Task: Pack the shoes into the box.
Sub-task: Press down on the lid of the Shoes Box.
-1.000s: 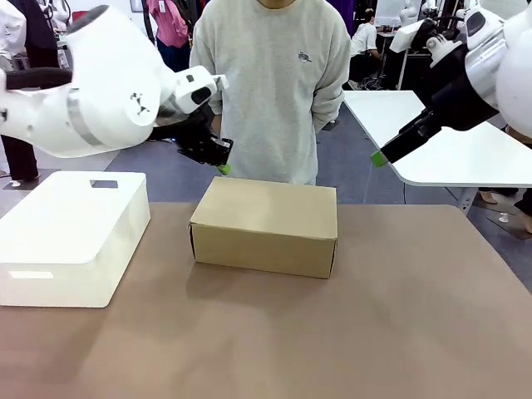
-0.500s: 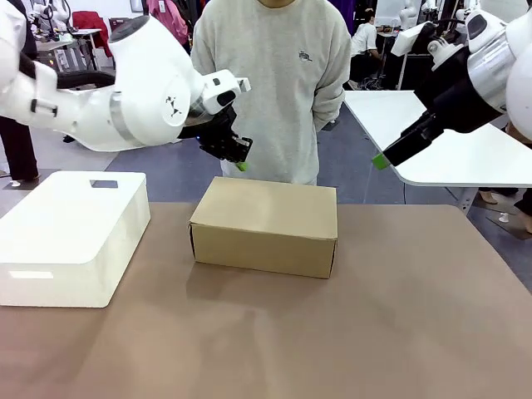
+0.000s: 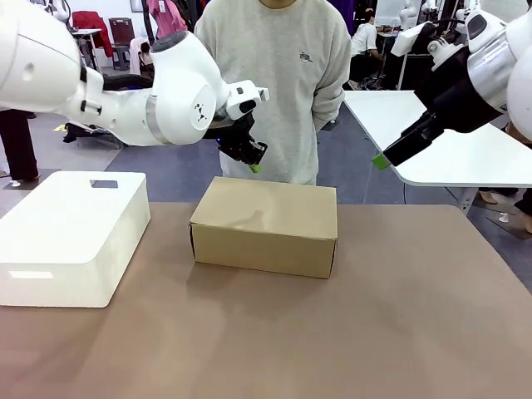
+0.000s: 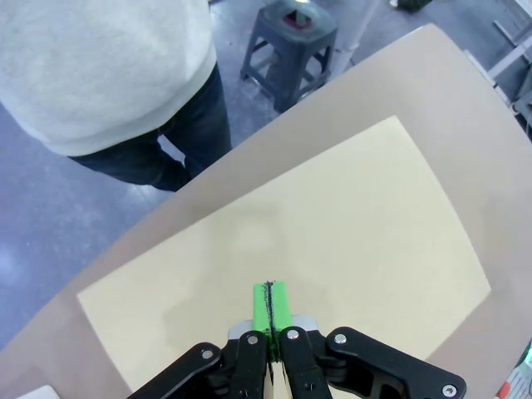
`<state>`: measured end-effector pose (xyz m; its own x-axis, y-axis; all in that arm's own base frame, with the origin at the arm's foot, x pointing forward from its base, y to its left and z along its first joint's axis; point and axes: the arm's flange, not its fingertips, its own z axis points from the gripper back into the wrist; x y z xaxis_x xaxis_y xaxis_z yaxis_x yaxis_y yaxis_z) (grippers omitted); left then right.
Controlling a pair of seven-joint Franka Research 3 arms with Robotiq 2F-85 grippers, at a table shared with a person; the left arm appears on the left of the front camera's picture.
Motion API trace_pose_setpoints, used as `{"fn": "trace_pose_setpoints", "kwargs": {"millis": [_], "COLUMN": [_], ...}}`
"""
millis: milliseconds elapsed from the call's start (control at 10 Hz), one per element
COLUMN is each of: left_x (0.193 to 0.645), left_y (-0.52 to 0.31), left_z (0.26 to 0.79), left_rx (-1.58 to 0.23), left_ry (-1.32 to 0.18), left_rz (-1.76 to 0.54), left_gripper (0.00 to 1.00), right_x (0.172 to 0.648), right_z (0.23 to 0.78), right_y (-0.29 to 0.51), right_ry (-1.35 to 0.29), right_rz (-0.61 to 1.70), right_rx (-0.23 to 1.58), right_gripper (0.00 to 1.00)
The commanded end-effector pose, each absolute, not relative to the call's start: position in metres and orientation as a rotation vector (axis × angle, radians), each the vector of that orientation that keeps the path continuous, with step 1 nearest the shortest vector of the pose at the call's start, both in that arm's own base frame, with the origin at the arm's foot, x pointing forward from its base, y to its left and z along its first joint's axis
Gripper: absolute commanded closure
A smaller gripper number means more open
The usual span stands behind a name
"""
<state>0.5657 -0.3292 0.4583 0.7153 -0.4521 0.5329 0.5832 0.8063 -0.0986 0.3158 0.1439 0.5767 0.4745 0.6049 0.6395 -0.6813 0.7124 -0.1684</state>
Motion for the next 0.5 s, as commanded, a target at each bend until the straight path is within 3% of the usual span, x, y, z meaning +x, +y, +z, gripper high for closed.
{"fn": "trace_pose_setpoints", "kwargs": {"millis": [0, 400], "left_x": [0.578, 0.588], "left_y": [-0.339, -0.348], "left_z": [0.456, 0.424], "left_rx": [-0.269, -0.278], "left_ry": [-0.485, -0.418], "left_rz": [-0.556, -0.527], "left_gripper": [1.00, 1.00], "right_x": [0.318, 0.318], "right_z": [0.580, 0.580], "right_y": [0.147, 0.147], "right_ry": [-0.743, -0.743], "right_rz": [0.765, 0.765], "right_rx": [0.116, 0.116], "right_gripper": [0.00, 0.00]}}
